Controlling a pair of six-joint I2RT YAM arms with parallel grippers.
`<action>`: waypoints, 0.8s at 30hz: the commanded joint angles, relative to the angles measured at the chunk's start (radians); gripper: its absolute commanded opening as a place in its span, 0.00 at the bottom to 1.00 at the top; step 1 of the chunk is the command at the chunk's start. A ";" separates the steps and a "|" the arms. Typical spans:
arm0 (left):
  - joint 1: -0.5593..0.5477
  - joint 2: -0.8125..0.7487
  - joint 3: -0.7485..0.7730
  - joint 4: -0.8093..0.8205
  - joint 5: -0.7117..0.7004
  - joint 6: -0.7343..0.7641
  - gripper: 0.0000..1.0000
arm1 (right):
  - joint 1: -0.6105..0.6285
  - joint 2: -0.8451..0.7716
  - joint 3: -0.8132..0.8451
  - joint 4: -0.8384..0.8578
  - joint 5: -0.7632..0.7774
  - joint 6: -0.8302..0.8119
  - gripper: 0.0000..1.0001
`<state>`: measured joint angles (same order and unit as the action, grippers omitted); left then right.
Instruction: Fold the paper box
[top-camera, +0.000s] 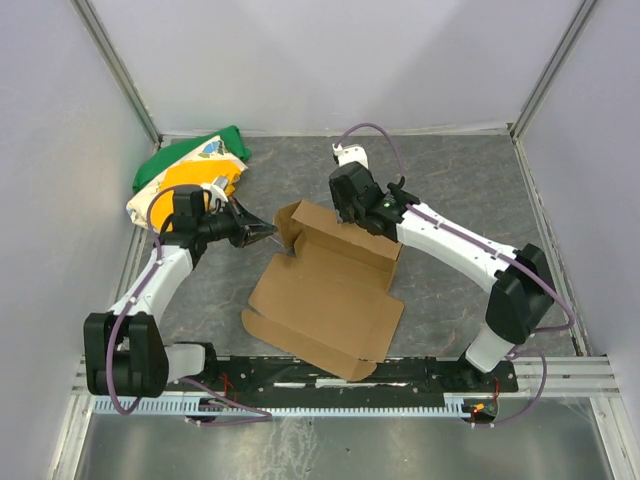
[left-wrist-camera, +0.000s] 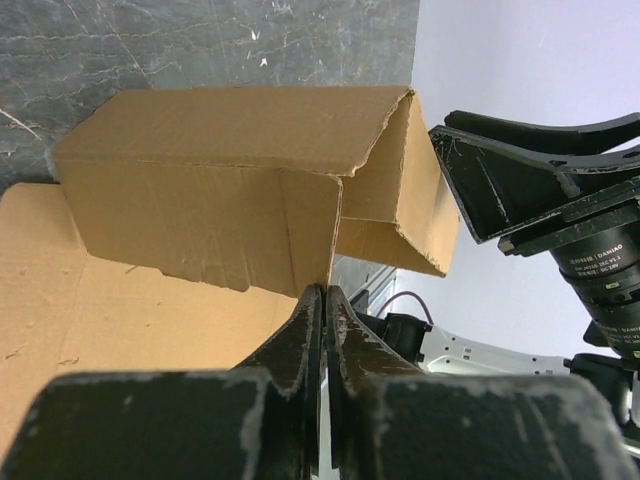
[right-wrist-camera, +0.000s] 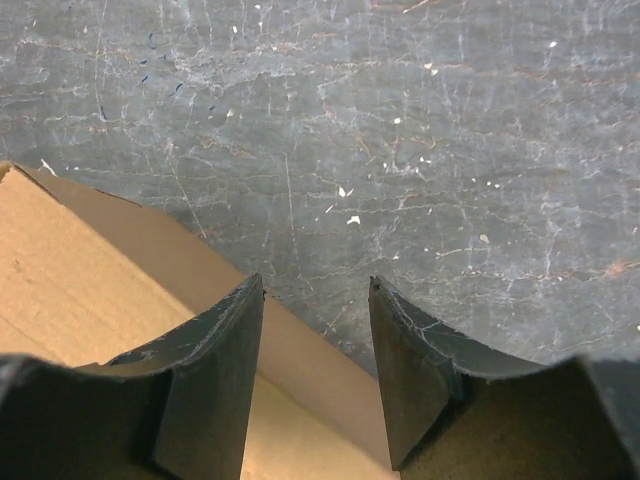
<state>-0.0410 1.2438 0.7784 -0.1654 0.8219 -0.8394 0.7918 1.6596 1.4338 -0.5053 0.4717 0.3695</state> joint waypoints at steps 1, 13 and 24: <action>-0.005 -0.027 -0.002 -0.001 0.044 -0.016 0.15 | 0.001 -0.027 -0.017 -0.018 -0.054 0.043 0.55; -0.003 -0.105 0.053 -0.039 -0.053 0.064 0.58 | 0.005 -0.006 -0.036 -0.022 -0.068 0.054 0.54; 0.022 -0.192 0.030 0.025 -0.580 0.514 0.63 | 0.002 0.005 0.037 -0.092 -0.079 -0.027 0.54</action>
<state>-0.0242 1.1168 0.8753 -0.2726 0.4862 -0.6086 0.7914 1.6630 1.4029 -0.5457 0.4026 0.3912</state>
